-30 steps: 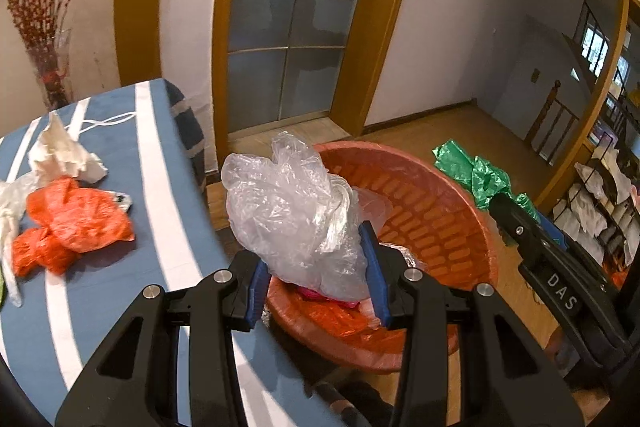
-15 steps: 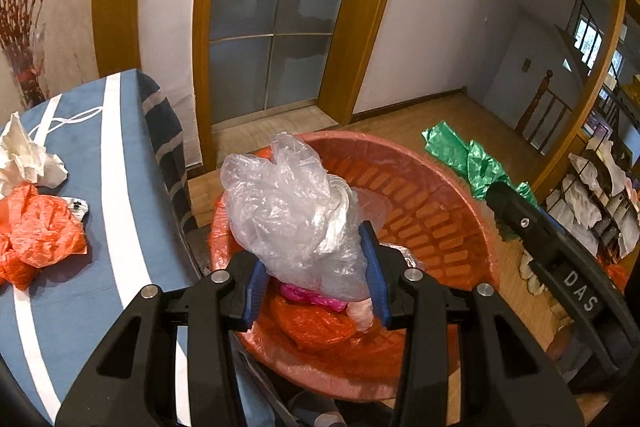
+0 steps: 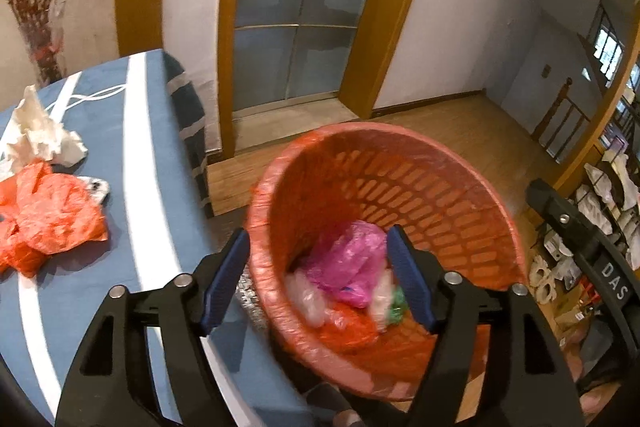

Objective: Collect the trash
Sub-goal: 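Move both tools back over the table toward the orange and bubble-wrap bags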

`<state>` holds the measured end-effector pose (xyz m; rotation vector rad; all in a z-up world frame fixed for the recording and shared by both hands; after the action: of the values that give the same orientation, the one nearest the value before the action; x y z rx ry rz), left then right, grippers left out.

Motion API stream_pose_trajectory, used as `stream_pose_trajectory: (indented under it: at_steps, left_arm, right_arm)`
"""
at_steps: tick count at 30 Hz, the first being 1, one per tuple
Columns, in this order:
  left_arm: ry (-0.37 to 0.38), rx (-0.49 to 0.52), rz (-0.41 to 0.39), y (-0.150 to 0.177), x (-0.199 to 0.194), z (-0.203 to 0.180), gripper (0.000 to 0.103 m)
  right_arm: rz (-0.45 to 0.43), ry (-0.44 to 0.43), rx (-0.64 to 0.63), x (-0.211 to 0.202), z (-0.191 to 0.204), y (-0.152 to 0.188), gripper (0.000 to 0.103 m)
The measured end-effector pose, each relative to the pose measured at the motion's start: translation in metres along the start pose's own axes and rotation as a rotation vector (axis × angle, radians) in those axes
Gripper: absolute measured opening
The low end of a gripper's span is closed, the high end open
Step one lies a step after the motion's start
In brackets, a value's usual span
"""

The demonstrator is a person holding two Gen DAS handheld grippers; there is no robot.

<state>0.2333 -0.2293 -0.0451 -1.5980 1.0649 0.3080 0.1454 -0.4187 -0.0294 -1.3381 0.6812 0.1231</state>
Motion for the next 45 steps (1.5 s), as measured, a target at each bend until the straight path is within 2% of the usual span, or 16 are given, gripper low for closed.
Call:
stream_pose_trajectory:
  at_steps: [7, 19, 27, 37, 40, 42, 45]
  left_arm:
    - [-0.091, -0.003, -0.037, 0.001, -0.014, 0.027, 0.088]
    - [-0.2, -0.043, -0.08, 0.001, -0.04, 0.081, 0.091]
    - [-0.274, -0.097, -0.154, -0.002, -0.077, 0.132, 0.091]
    - [-0.437, -0.23, -0.254, -0.006, -0.14, 0.241, 0.091]
    - [-0.473, -0.269, -0.276, -0.007, -0.155, 0.269, 0.091]
    - [-0.49, -0.293, -0.286, -0.006, -0.163, 0.285, 0.091]
    - [-0.504, -0.321, -0.294, -0.004, -0.171, 0.305, 0.091]
  right_arm:
    - [0.002, 0.014, -0.033, -0.005, 0.007, 0.001, 0.081]
    - [0.013, -0.049, -0.124, -0.015, 0.049, 0.002, 0.085]
    - [0.019, -0.16, -0.213, -0.023, 0.107, -0.001, 0.085]
    - [0.06, -0.332, -0.358, -0.021, 0.213, 0.008, 0.085]
    - [0.079, -0.361, -0.399, -0.016, 0.243, 0.013, 0.081]
    - [0.102, -0.385, -0.414, -0.013, 0.259, 0.016, 0.071]
    - [0.141, -0.45, -0.425, -0.01, 0.286, 0.023, 0.064]
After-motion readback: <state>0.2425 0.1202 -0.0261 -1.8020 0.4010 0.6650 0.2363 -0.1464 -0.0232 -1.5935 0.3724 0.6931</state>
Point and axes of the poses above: each gripper's, at about its wrist camera, not at the fingertips, and x roughly the way its jaws point, z to its left, y to its underside, the point moved 4 cm from there along x, roughly the way its jaws point, and after that the axes turned 11 degrees about -x, right-handed, at the moved point
